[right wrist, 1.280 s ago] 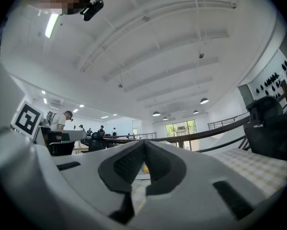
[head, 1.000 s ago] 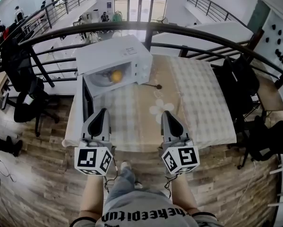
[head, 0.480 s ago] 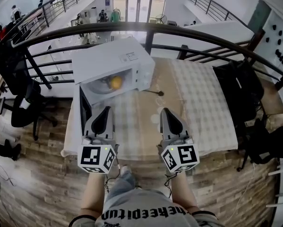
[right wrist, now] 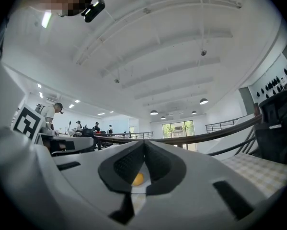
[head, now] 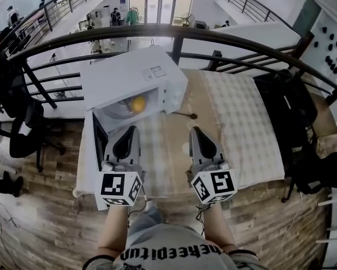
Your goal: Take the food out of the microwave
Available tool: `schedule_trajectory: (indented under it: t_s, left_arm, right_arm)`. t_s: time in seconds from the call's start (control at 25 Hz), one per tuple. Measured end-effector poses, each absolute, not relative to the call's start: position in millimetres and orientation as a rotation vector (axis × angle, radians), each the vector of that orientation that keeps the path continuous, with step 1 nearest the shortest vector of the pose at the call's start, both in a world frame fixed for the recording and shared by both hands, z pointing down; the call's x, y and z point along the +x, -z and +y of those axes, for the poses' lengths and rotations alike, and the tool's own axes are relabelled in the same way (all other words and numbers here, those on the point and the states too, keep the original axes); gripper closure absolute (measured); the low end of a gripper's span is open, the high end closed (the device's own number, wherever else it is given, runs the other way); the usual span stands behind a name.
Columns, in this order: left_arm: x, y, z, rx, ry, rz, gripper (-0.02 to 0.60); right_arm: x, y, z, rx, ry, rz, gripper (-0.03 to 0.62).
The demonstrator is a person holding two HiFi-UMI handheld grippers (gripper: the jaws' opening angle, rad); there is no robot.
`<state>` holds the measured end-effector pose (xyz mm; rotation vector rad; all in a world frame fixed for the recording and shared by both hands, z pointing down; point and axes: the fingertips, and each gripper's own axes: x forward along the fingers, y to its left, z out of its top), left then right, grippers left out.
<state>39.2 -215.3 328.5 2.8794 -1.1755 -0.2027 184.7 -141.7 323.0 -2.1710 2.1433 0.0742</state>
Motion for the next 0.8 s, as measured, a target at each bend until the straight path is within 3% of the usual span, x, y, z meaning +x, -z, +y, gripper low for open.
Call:
schedule_trajectory:
  t_s: [0.8]
  left_arm:
    - [36,-341,-252,2.824,0.189,-1.234,0.568]
  right_arm:
    - [163,-342,-228,-2.033,-0.039,2.331,0.589]
